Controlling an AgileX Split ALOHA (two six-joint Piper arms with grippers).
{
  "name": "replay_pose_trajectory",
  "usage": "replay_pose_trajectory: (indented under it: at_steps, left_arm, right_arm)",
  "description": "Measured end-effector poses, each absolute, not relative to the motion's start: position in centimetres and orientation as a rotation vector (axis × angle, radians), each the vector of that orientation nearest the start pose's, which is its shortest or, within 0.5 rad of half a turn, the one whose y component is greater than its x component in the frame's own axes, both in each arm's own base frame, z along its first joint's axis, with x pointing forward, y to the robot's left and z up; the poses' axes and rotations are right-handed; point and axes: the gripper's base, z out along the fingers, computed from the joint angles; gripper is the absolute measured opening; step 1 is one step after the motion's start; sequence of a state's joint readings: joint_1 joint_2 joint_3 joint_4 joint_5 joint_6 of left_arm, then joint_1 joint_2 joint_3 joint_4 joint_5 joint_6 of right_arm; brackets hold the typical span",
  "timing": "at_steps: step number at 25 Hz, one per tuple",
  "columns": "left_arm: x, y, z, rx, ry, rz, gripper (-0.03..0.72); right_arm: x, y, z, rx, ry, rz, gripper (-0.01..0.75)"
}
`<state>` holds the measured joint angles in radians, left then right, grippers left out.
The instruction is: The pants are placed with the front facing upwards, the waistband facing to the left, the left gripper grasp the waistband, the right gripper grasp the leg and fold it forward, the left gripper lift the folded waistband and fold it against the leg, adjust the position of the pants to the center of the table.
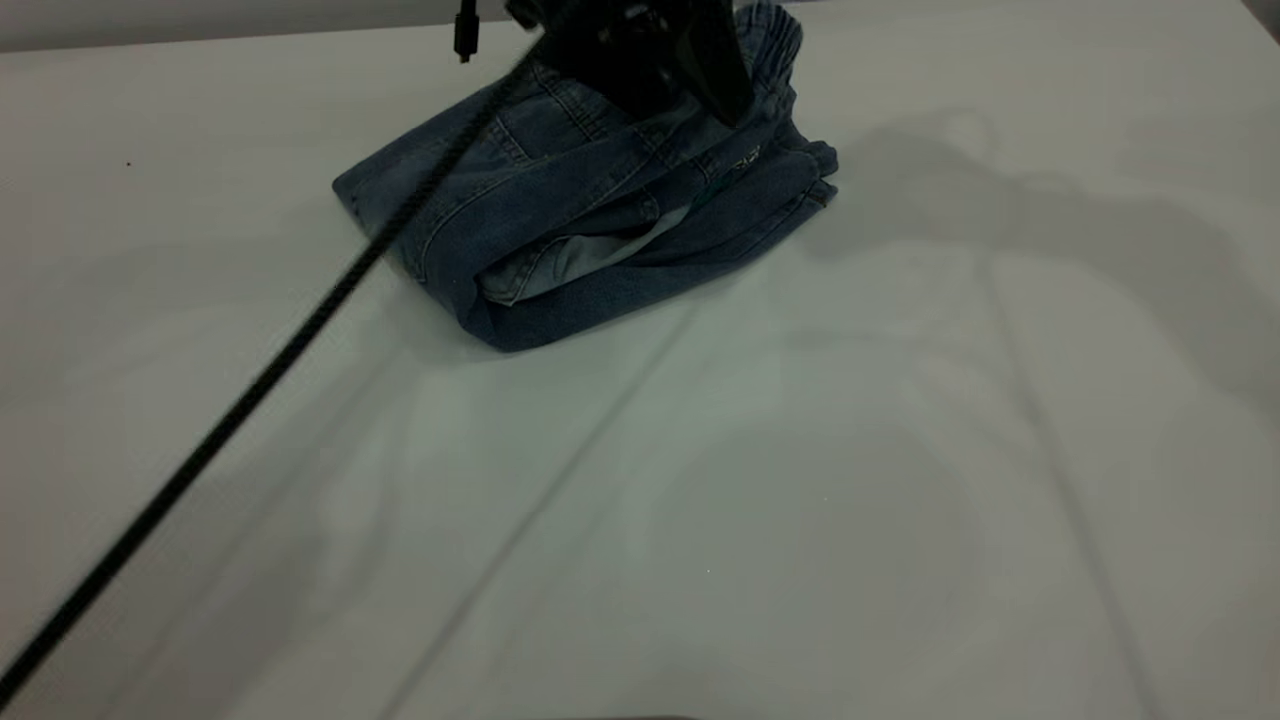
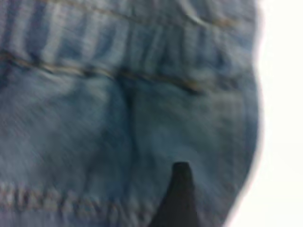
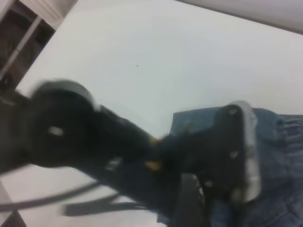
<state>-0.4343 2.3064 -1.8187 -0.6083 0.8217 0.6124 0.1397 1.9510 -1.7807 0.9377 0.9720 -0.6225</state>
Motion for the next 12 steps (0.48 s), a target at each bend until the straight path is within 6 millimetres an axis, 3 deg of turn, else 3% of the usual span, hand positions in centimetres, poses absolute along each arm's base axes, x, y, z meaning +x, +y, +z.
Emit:
replay_pose_trajectory:
  at_steps: [5,9,12]
  left_arm:
    - [41.7,-21.4,22.1,1.040,2.527,-0.505,0.592]
    - [41.5,-17.1,27.6,0.914,2.515,-0.298,0.563]
    - [41.2,-13.8,30.8,0.782,2.504,-0.185,0.561]
  right_arm:
    - [42.7,12.0,32.1,-0.490,2.271,0.906,0.461]
    - [42.9,12.5,31.3,-0.497,2.290,0.916,0.461]
    - [43.1,14.8,29.1,-0.544,2.335,0.952,0.461]
